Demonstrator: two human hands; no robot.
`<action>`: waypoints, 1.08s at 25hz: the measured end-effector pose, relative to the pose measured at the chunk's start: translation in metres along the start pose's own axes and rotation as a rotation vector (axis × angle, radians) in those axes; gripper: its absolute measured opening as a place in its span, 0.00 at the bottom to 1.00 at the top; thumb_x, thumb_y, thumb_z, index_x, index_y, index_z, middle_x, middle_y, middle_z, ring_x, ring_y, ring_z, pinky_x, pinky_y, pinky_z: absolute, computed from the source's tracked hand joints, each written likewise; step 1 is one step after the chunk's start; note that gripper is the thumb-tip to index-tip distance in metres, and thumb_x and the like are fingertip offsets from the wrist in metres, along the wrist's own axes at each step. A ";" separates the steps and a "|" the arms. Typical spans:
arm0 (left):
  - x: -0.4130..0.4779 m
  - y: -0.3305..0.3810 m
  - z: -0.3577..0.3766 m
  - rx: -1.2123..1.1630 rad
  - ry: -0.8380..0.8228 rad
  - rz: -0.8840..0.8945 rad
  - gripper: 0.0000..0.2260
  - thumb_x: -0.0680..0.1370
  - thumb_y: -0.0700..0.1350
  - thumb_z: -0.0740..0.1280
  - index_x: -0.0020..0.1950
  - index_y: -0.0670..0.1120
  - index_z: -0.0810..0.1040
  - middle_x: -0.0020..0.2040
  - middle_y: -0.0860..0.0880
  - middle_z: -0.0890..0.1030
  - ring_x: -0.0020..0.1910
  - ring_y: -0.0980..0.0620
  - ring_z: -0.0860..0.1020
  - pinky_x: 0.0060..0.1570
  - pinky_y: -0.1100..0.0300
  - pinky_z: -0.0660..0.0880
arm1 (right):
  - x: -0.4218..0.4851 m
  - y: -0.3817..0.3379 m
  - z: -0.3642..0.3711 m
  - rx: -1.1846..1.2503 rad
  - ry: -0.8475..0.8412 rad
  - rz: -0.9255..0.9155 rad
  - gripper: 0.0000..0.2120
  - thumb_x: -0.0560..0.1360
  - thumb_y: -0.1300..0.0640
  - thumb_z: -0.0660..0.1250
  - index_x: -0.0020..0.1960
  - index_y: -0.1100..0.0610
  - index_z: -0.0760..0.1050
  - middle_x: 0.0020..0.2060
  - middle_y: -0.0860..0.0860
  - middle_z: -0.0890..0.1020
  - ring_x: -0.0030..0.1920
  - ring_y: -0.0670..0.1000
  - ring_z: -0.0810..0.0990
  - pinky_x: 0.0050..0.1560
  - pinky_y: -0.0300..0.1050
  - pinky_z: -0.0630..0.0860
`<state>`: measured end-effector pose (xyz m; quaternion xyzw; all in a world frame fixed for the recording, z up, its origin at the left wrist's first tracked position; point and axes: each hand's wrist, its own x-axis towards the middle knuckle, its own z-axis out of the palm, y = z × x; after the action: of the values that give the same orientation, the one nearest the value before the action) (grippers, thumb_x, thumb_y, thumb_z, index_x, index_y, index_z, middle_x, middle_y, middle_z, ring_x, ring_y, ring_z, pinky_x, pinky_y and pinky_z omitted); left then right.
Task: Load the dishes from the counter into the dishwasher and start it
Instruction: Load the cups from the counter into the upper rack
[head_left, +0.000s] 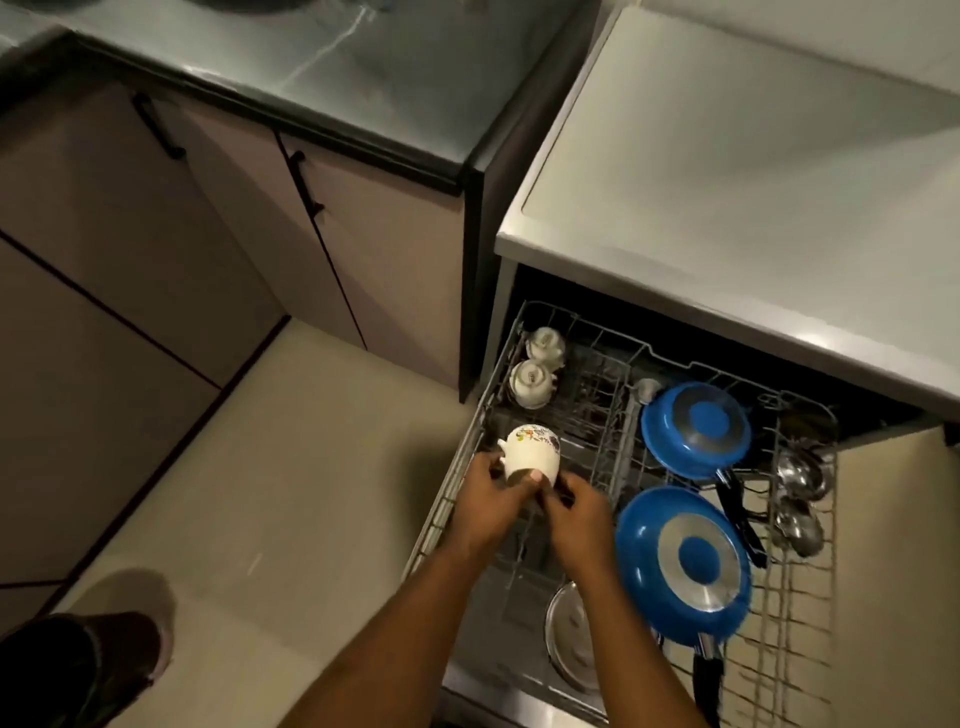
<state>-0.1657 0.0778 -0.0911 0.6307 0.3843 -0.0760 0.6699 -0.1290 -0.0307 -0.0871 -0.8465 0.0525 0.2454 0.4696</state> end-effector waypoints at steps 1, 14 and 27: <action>0.017 -0.004 0.007 -0.053 0.025 -0.024 0.15 0.77 0.42 0.72 0.60 0.45 0.71 0.52 0.49 0.80 0.48 0.57 0.79 0.45 0.65 0.76 | 0.016 0.005 0.004 -0.008 0.012 0.003 0.09 0.78 0.52 0.67 0.52 0.56 0.80 0.38 0.48 0.82 0.38 0.46 0.80 0.35 0.39 0.71; 0.118 -0.023 0.069 -0.127 0.428 -0.233 0.13 0.79 0.49 0.68 0.59 0.45 0.81 0.52 0.44 0.85 0.52 0.43 0.82 0.53 0.51 0.78 | 0.135 0.025 0.029 -0.255 0.041 0.132 0.19 0.77 0.44 0.65 0.39 0.59 0.81 0.32 0.54 0.81 0.35 0.54 0.79 0.30 0.41 0.65; 0.136 -0.033 0.064 -0.189 0.379 -0.184 0.18 0.83 0.51 0.62 0.72 0.48 0.72 0.63 0.45 0.80 0.59 0.48 0.79 0.60 0.53 0.77 | 0.159 0.025 0.046 -0.281 0.036 0.082 0.17 0.76 0.46 0.66 0.43 0.60 0.83 0.38 0.55 0.84 0.37 0.54 0.79 0.28 0.38 0.61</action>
<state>-0.0639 0.0657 -0.2059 0.5304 0.5646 0.0193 0.6321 -0.0144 0.0165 -0.2004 -0.9052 0.0606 0.2543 0.3352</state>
